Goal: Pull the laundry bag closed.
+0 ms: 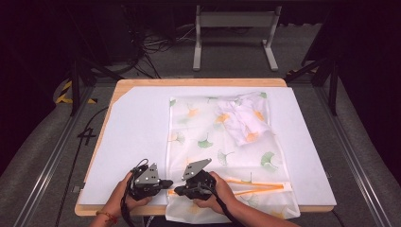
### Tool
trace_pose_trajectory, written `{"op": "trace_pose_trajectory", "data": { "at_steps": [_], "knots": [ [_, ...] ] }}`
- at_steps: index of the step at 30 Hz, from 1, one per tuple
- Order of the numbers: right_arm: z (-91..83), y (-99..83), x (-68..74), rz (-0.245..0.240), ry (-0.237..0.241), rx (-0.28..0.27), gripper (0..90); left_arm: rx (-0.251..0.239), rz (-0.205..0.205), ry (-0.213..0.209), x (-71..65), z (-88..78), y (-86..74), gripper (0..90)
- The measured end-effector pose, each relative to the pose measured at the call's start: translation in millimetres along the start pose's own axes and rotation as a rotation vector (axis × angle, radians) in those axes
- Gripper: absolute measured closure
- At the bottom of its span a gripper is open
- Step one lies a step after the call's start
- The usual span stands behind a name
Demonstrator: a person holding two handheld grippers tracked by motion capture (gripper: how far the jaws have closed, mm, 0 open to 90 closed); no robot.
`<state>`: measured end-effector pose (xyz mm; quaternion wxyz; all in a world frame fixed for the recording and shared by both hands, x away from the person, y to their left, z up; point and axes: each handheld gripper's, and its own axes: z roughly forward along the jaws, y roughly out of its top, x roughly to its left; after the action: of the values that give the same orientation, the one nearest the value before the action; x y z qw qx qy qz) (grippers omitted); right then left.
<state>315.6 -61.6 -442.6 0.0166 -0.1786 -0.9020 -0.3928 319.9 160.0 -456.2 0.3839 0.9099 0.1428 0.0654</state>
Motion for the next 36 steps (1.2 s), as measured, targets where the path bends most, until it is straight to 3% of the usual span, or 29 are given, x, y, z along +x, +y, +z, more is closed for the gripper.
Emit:
{"op": "trace_pose_trajectory", "data": {
  "at_steps": [15,17,25,36],
  "knots": [
    [-6.9,-4.5,-2.8,0.015,-0.001,0.001,90.0,-0.002,0.001,0.000,0.2,0.0,-0.2,90.0],
    [-7.3,-4.2,-3.2,0.017,-0.004,-0.007,90.0,-0.013,-0.014,-0.001,-0.5,0.4,-1.0,90.0],
    [1.7,0.4,-0.9,0.016,0.010,-0.005,90.0,0.002,-0.001,0.008,-1.7,-0.1,0.0,90.0],
    [8.8,0.9,-2.5,0.050,0.022,-0.011,90.0,0.005,0.005,0.014,-2.1,0.1,0.8,90.0]
  ]
}}
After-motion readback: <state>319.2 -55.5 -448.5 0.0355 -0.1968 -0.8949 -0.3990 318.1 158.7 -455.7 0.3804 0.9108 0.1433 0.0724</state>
